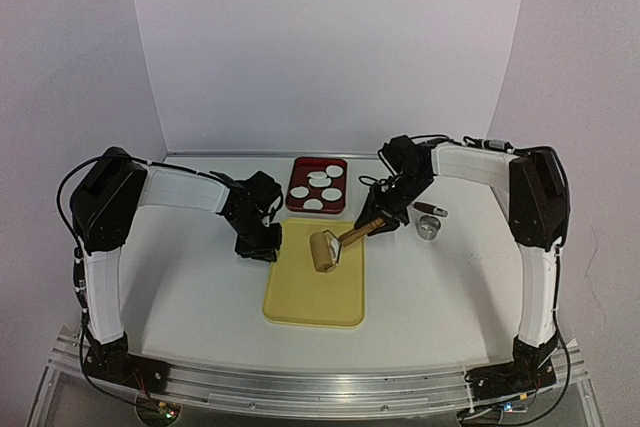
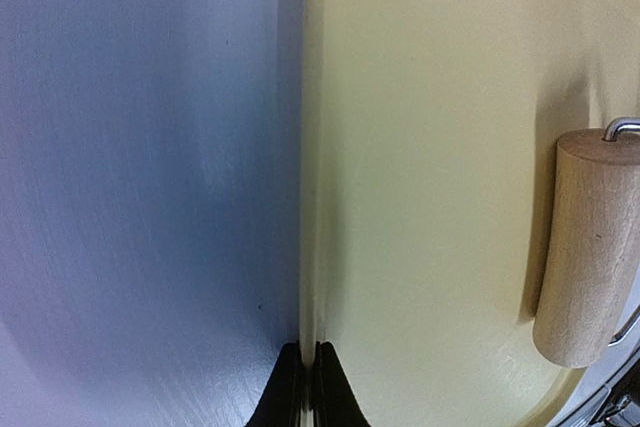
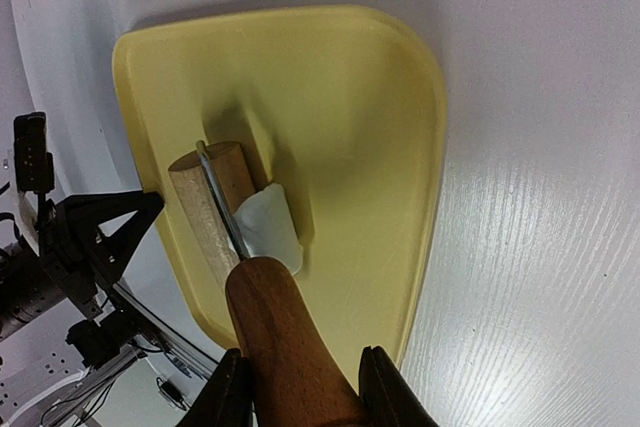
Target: Roll out the dumpling wrappers from the dough
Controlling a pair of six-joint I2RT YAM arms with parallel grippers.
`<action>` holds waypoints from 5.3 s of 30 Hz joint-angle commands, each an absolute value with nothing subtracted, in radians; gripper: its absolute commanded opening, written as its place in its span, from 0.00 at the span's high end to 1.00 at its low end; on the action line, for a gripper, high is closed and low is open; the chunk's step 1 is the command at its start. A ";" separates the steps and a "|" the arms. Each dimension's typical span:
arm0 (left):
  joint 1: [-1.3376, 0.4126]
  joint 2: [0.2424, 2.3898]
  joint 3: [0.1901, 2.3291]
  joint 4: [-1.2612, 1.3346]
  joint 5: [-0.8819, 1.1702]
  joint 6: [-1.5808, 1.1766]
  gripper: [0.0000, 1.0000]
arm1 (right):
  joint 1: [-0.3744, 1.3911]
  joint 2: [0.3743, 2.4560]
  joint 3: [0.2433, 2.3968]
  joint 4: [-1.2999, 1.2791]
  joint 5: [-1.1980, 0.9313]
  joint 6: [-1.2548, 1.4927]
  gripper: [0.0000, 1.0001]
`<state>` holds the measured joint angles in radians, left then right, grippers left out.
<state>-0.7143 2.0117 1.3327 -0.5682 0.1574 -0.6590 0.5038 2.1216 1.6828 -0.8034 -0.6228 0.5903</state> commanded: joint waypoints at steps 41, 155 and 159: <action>-0.715 1.875 1.456 -0.641 -0.010 -0.597 0.44 | 0.589 1.819 1.741 -1.128 -0.393 0.268 1.00; -0.721 2.024 1.287 -0.608 0.219 -0.711 0.90 | 0.614 2.023 1.770 -1.290 -0.013 0.364 1.00; -0.721 2.028 1.276 -0.621 0.194 -0.712 1.00 | 0.610 2.035 1.722 -1.309 0.075 0.390 1.00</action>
